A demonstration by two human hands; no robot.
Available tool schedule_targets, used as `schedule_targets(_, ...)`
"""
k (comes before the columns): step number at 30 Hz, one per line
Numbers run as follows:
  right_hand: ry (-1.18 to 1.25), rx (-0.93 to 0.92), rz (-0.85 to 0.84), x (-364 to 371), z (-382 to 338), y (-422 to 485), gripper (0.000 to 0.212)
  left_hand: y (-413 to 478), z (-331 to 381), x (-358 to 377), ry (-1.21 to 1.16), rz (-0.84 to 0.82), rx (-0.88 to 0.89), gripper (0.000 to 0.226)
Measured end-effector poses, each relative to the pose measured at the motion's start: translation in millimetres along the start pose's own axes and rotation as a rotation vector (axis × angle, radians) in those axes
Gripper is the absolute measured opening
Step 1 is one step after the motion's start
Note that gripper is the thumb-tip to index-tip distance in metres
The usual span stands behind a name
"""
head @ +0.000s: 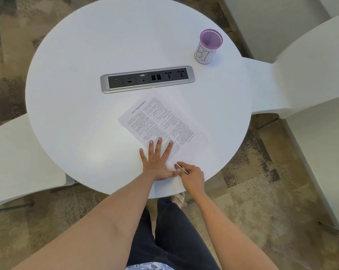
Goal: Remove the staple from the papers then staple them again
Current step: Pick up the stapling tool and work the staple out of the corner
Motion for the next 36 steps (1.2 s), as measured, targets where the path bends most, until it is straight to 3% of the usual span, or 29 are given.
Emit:
schedule_targets(7, 0.488, 0.203, 0.141, -5, -5, -4, 0.029, 1, -1, 0, 0.001, 0.011, 0.0, 0.118)
schedule_targets(12, -0.069, -0.218, 0.148, -24, -9, 4, 0.029, 0, 0, -1, -0.004, 0.0, 0.005, 0.118)
schedule_targets(16, -0.398, -0.379, 0.076, -24, 3, 4, 0.027, -1, 0, -3, -0.006, -0.009, 0.011, 0.119)
schedule_targets(36, -0.389, -0.426, 0.108, -13, 7, -2, 0.03, 0, 1, -1, 0.007, 0.006, -0.009, 0.12)
Point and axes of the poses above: each hand's wrist, its own y-axis towards the middle knuckle, its own x-axis out of the palm, z = x × y, the point moved 1 cm from there along y, towards the middle knuckle, and after that the axes turned 4 degrees about x, right-handed, at the moved point
